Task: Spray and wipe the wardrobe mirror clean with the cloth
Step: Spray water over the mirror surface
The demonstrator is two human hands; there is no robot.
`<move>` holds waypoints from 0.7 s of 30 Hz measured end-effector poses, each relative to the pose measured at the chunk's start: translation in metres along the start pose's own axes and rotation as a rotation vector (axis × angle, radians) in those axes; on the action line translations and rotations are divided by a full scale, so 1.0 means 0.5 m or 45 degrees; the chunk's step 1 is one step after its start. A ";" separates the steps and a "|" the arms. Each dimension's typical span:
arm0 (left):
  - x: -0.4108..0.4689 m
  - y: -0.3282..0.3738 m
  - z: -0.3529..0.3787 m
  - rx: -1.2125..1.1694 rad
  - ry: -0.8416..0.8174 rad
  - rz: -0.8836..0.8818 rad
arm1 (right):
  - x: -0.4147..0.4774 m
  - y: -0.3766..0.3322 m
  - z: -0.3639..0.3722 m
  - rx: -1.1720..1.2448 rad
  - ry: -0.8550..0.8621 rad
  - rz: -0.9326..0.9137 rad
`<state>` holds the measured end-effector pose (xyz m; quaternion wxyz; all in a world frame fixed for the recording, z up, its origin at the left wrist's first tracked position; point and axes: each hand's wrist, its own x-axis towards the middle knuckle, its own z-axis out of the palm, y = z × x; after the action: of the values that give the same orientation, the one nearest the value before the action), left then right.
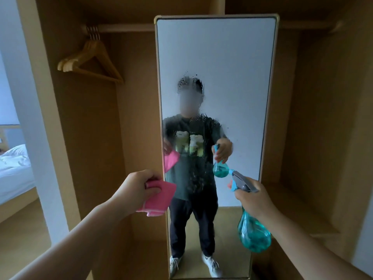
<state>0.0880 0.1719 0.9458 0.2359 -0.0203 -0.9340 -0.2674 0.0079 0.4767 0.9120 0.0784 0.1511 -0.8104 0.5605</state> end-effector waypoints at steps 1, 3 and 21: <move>0.002 0.004 0.005 0.000 -0.005 0.010 | -0.002 0.002 -0.006 0.004 0.001 0.013; 0.007 0.013 0.014 0.005 -0.022 0.033 | -0.006 0.004 -0.018 0.008 -0.013 0.034; 0.020 0.073 0.076 0.041 -0.054 0.128 | -0.028 0.049 -0.105 -0.046 0.088 0.039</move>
<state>0.0690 0.2218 0.9400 0.2297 -0.0689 -0.9408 -0.2396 0.0106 0.5360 0.9052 0.1006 0.1177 -0.8194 0.5519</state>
